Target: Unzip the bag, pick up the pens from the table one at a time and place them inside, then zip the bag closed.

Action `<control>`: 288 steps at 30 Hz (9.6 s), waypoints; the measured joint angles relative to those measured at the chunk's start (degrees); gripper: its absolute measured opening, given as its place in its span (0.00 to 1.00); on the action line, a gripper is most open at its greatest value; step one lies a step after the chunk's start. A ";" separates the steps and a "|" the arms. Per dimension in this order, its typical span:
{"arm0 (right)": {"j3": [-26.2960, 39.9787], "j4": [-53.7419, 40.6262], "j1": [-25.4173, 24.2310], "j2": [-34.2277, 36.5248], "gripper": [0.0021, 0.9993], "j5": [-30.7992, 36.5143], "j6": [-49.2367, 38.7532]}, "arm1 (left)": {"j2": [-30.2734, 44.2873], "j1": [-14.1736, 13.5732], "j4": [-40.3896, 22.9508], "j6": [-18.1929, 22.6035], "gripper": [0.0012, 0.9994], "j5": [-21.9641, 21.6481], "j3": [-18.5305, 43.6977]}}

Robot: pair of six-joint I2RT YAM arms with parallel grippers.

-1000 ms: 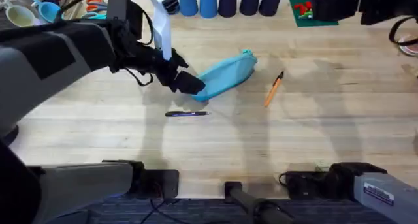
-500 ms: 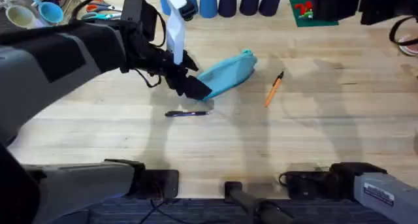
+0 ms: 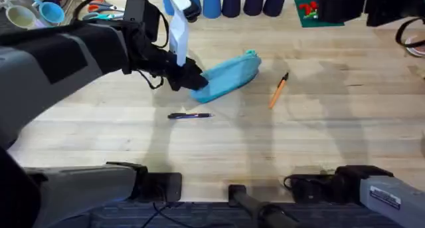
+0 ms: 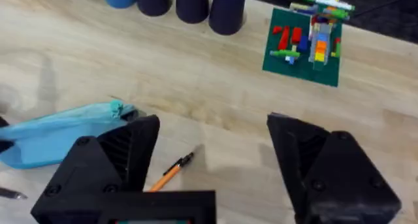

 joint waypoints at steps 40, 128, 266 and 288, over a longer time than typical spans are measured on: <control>33.33 -27.67 -11.72 31.60 1.00 -39.79 -40.97 | 0.00 0.02 0.35 -0.02 0.04 -0.04 -0.01; 33.97 -43.15 -9.02 52.76 1.00 -38.05 -98.82 | 0.00 0.01 0.35 -0.02 0.04 -0.04 -0.03; 36.30 -29.70 10.50 58.23 0.03 -22.69 0.51 | 0.00 0.02 0.01 0.01 0.04 -0.39 -0.03; 43.63 -34.82 10.18 58.27 0.03 -22.84 -0.20 | 0.00 -0.01 0.59 0.01 0.04 -0.24 -0.03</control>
